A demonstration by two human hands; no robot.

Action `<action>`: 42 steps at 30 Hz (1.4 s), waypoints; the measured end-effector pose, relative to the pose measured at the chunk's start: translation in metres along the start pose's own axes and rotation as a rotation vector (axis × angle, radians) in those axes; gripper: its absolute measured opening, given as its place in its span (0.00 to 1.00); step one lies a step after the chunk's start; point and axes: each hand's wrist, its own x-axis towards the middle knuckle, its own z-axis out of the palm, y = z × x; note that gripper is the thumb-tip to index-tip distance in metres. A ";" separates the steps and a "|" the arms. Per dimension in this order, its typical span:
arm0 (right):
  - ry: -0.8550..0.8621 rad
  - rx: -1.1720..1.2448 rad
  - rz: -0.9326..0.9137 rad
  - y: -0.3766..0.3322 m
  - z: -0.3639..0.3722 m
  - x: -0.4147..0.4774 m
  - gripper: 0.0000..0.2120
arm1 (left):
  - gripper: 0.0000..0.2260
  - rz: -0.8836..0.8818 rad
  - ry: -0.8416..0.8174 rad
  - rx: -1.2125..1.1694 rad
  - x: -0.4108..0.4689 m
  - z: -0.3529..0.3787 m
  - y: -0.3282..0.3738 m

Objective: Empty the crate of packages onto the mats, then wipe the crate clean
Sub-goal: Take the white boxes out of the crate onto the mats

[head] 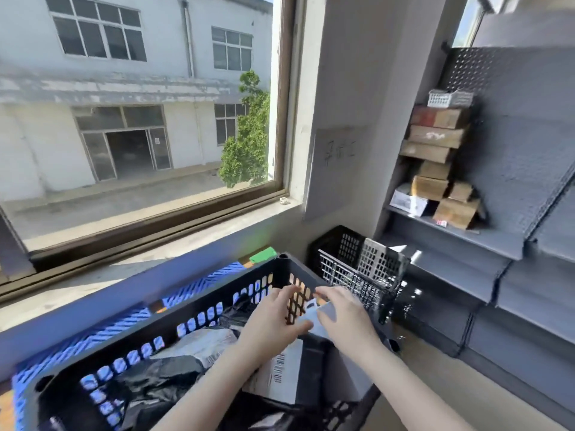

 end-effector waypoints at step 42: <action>0.248 0.409 -0.412 0.013 -0.052 0.005 0.19 | 0.47 -0.036 0.370 -0.193 -0.028 0.024 0.055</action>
